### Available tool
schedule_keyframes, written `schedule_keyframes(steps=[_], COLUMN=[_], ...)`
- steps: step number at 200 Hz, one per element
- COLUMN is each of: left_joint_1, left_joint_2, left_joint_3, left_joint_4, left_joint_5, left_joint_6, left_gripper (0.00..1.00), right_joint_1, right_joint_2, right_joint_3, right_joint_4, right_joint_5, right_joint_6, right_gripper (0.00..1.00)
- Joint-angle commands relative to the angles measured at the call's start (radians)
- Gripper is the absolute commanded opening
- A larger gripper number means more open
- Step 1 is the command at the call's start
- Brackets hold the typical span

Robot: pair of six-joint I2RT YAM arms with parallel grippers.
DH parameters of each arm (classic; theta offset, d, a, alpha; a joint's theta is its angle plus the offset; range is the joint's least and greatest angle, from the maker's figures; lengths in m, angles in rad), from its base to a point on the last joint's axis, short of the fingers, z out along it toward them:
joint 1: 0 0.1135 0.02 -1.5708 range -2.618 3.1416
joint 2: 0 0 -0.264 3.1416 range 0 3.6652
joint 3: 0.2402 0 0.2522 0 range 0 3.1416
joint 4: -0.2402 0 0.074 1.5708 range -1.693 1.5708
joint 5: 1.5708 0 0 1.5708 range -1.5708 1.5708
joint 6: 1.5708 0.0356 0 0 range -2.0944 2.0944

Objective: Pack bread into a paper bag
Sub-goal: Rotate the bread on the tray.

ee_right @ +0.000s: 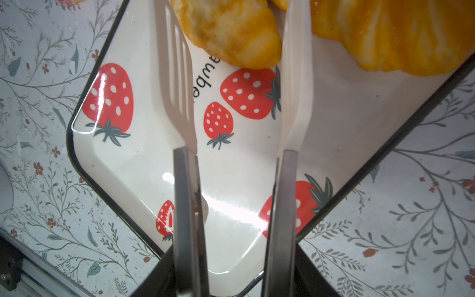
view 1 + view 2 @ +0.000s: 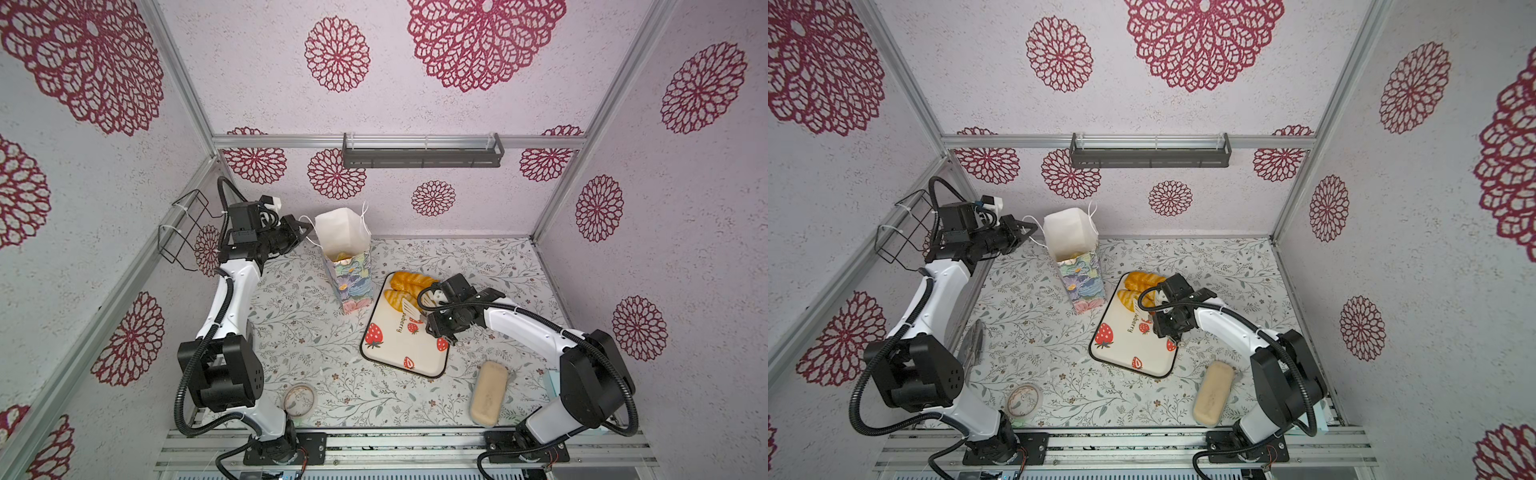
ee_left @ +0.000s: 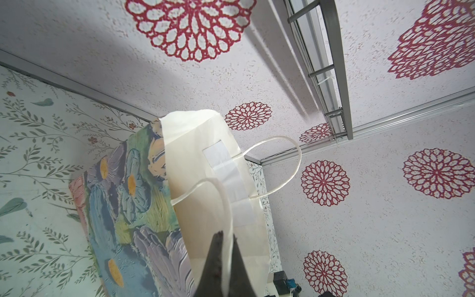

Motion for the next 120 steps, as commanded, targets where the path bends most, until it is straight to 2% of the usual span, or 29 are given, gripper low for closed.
schedule_keyframes(steps=[1,69,120], left_joint_1=[0.010,0.011,0.010], left_joint_2=[-0.021,-0.019,-0.019], left_joint_3=[-0.001,-0.003,-0.003], left_joint_4=[0.007,0.011,0.010], left_joint_5=[-0.001,0.000,-0.001], left_joint_6=[0.003,0.001,-0.001], left_gripper=[0.00,0.00,0.00], right_joint_1=[0.005,0.112,0.127], right_joint_2=[-0.032,-0.071,-0.112], right_joint_3=[-0.005,-0.012,0.010], right_joint_4=[0.021,-0.040,-0.112], right_joint_5=[-0.051,-0.053,0.067], right_joint_6=[-0.028,-0.008,0.017], right_gripper=[0.54,0.54,0.54])
